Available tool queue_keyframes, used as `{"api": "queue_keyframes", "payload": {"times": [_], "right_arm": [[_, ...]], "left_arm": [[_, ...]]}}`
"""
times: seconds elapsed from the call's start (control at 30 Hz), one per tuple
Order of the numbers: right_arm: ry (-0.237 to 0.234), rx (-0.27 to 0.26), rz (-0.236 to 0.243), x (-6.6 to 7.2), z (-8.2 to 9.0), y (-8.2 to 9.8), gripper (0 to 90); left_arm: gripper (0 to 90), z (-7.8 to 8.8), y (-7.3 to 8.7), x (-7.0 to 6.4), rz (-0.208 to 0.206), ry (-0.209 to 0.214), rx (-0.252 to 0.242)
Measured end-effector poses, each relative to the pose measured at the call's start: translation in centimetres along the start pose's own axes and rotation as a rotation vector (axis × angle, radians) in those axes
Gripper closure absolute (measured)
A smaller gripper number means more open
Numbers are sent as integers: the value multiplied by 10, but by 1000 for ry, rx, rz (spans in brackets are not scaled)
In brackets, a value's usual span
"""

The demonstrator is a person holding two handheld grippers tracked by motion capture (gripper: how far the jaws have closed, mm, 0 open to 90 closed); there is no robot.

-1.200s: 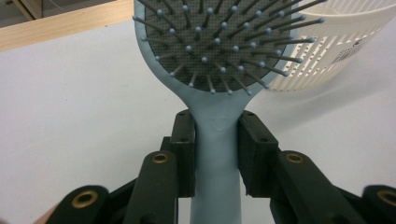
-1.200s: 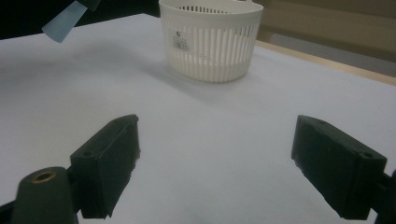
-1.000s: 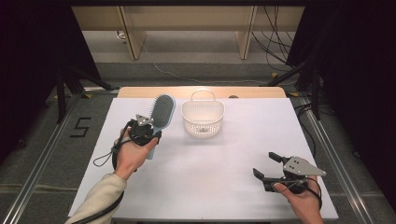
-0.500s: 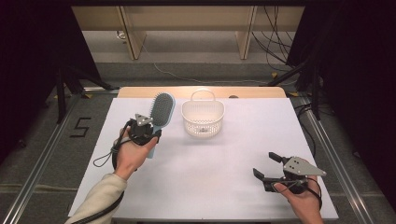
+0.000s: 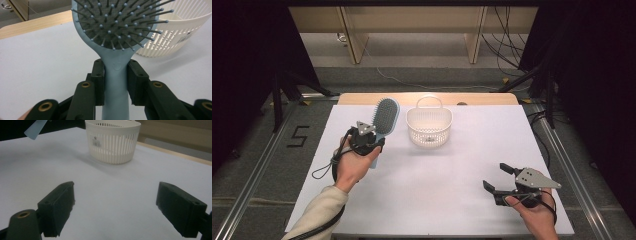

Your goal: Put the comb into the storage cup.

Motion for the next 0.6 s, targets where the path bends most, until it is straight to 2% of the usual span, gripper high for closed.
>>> {"api": "queue_keyframes", "payload": {"times": [0.6], "right_arm": [[1, 0, -8, 0, 0, 0, 160]], "left_arm": [[696, 0, -2, -2, -17, 0, -24]]}}
Point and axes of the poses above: each handheld gripper's, and its own axes: z roughly backward along the jaws, y roughly out of its underside, x roughly to its left, the point moved 8 cm from there along -z, roughly forward along the jaws, and after that the axes turned 14 degrees about y, right-handed, at the moved point
